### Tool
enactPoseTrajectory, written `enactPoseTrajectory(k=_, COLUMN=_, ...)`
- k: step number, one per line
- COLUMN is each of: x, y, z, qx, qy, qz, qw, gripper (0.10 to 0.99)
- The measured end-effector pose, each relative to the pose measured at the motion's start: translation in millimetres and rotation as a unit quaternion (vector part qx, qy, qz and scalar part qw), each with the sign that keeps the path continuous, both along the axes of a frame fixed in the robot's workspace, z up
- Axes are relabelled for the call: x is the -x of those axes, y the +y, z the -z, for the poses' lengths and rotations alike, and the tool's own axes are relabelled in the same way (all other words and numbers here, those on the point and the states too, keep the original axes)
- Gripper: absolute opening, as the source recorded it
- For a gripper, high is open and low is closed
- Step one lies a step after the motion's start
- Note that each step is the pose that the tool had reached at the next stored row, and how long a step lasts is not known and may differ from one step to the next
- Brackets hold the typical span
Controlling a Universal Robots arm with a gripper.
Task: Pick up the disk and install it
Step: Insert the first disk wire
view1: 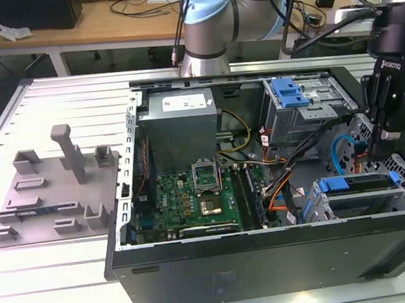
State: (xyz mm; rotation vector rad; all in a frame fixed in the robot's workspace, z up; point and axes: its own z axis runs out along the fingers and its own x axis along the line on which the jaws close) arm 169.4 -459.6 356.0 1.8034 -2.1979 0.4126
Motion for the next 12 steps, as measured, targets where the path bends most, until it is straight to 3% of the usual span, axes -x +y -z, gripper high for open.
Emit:
enactPoseTrajectory(k=3, x=0.4, y=-1.4, z=-1.0, qx=-0.0182, qy=-0.0001, qz=-0.006, qw=0.9998, gripper=0.165)
enactPoseTrajectory(k=5, x=0.6, y=-5.7, z=-3.1, qx=-0.0236, qy=-0.0008, qz=-0.009, qw=0.9997, gripper=0.165)
enactPoseTrajectory(k=8, x=0.6, y=-9.2, z=-5.1, qx=-0.0377, qy=-0.0015, qz=-0.015, qw=0.9992, gripper=0.165)
enactPoseTrajectory(k=11, x=0.6, y=-15.8, z=-5.4, qx=-0.0624, qy=-0.0019, qz=-0.018, qw=0.9979, gripper=0.165)
enactPoseTrajectory(k=12, x=0.6, y=-17.4, z=-5.3, qx=-0.0670, qy=-0.0019, qz=-0.018, qw=0.9976, gripper=0.165)
